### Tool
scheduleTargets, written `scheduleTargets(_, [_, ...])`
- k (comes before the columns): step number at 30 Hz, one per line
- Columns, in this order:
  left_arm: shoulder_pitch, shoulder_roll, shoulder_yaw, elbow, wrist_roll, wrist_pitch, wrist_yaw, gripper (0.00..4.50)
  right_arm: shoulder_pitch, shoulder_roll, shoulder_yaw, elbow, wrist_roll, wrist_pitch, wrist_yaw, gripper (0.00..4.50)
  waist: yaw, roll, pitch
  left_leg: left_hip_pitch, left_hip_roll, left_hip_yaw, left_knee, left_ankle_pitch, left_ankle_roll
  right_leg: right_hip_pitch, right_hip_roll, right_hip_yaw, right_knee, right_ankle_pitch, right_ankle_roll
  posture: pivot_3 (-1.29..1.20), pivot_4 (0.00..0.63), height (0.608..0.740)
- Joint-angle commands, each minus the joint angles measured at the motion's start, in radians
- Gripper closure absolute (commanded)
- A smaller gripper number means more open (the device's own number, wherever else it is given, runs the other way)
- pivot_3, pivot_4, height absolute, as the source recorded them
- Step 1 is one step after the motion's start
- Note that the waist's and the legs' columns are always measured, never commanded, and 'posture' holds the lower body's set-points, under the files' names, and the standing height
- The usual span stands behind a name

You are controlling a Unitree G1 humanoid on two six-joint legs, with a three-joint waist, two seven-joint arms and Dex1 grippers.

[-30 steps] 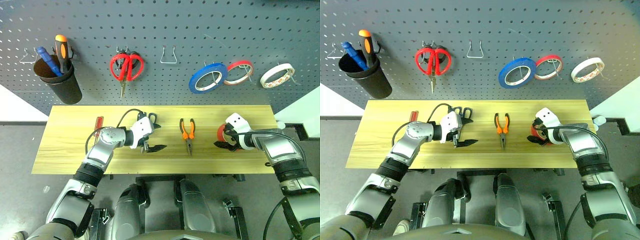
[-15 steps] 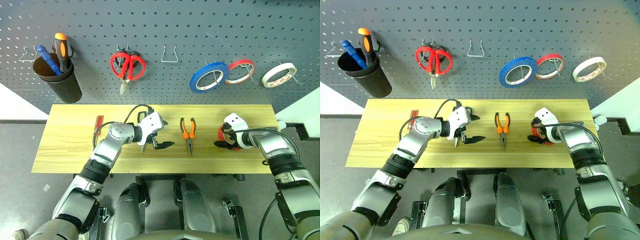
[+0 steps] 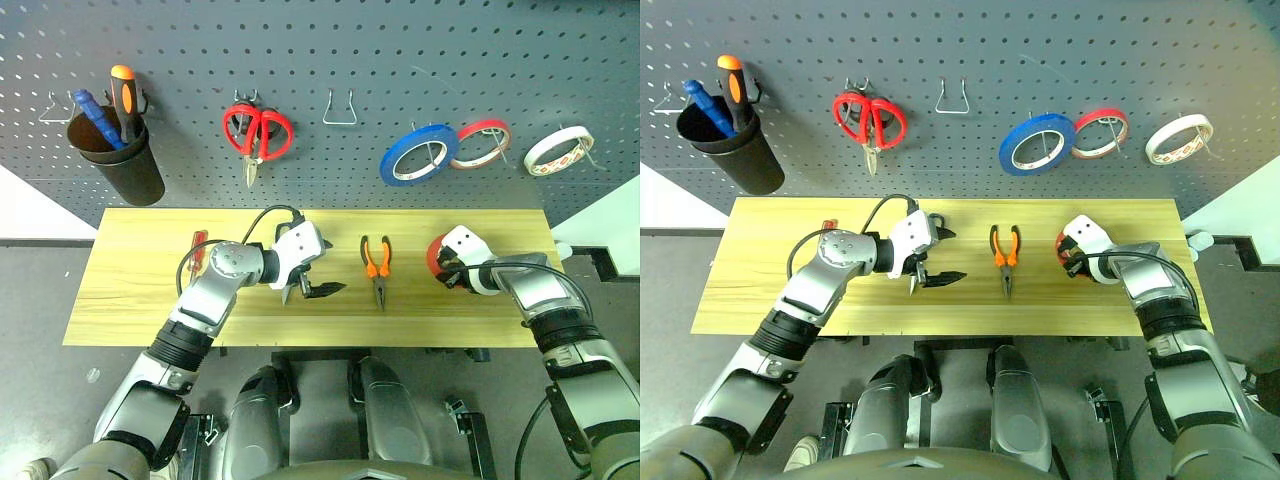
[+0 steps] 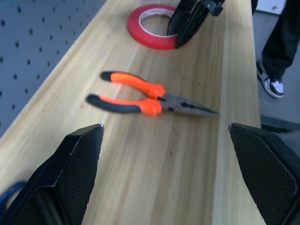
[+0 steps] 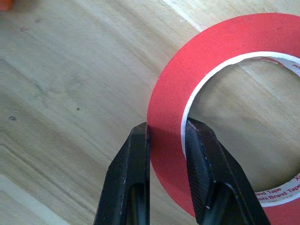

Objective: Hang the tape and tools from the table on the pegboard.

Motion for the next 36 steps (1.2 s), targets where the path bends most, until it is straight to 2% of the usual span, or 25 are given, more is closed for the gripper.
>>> scheduleTargets(1, [0.017, 0.029, 0.025, -0.085, -0.052, 0.020, -0.034, 0.00, 0.058, -0.029, -0.018, -0.105, 0.030, 0.065, 0.044, 3.82, 0.002, 0.000, 0.000, 0.000, 0.000, 0.000, 0.000, 0.000, -0.001, 0.000, 0.000, 0.000, 0.000, 0.000, 0.000, -0.16, 0.279, 0.730])
scheduleTargets(6, [0.045, 0.068, 0.060, -0.168, -0.120, 0.067, -0.057, 0.00, 0.141, -0.102, -0.120, -0.313, 0.130, 0.119, 0.115, 3.82, 0.004, 0.002, -0.002, -0.004, -0.001, 0.000, -0.001, 0.003, -0.005, -0.004, 0.000, 0.000, -0.001, 0.001, 0.003, -0.19, 0.236, 0.730])
scheduleTargets(9, [0.089, 0.117, 0.099, -0.213, -0.164, 0.044, -0.092, 0.00, 0.265, -0.163, -0.231, -0.518, 0.234, 0.062, 0.194, 3.82, 0.002, 0.003, -0.005, -0.012, -0.001, 0.000, 0.000, 0.006, -0.007, -0.012, 0.001, -0.001, 0.000, 0.003, 0.005, -0.21, 0.213, 0.730])
scheduleTargets(13, [0.145, 0.141, 0.193, -0.262, -0.289, -0.014, -0.154, 0.00, 0.393, -0.188, -0.393, -0.716, 0.355, 0.021, 0.226, 3.82, -0.004, 0.000, -0.018, -0.013, -0.001, 0.000, 0.000, 0.005, -0.007, -0.013, 0.004, -0.001, 0.000, 0.002, 0.006, -0.25, 0.185, 0.730])
scheduleTargets(19, [0.181, 0.176, 0.309, -0.293, -0.441, -0.029, -0.223, 0.00, 0.405, -0.179, -0.554, -0.879, 0.504, 0.050, 0.187, 3.82, -0.030, -0.004, -0.040, -0.015, -0.001, -0.002, 0.006, -0.001, -0.003, -0.010, 0.004, -0.002, -0.003, 0.007, 0.005, -0.28, 0.159, 0.730])
scheduleTargets(26, [0.123, 0.186, 0.397, -0.298, -0.554, -0.009, -0.212, 0.00, 0.349, -0.186, -0.573, -0.926, 0.542, 0.016, 0.124, 3.82, -0.032, -0.007, -0.067, -0.015, -0.001, -0.003, 0.006, -0.001, -0.002, -0.010, 0.004, -0.002, -0.003, 0.008, 0.005, -0.28, 0.140, 0.730])
scheduleTargets(33, [0.072, 0.185, 0.401, -0.287, -0.569, -0.016, -0.187, 0.00, 0.292, -0.187, -0.516, -0.858, 0.491, -0.057, 0.075, 3.82, -0.033, -0.007, -0.091, -0.015, -0.003, -0.002, 0.007, 0.004, -0.004, -0.010, 0.006, -0.001, -0.002, 0.007, 0.007, -0.27, 0.117, 0.730])
scheduleTargets(36, [0.068, 0.190, 0.406, -0.315, -0.592, 0.006, -0.174, 0.00, 0.291, -0.194, -0.526, -0.867, 0.520, -0.024, 0.070, 3.82, -0.033, -0.007, -0.096, -0.015, -0.003, -0.002, 0.008, 0.005, -0.004, -0.010, 0.006, -0.001, -0.001, 0.007, 0.007, -0.26, 0.114, 0.730])
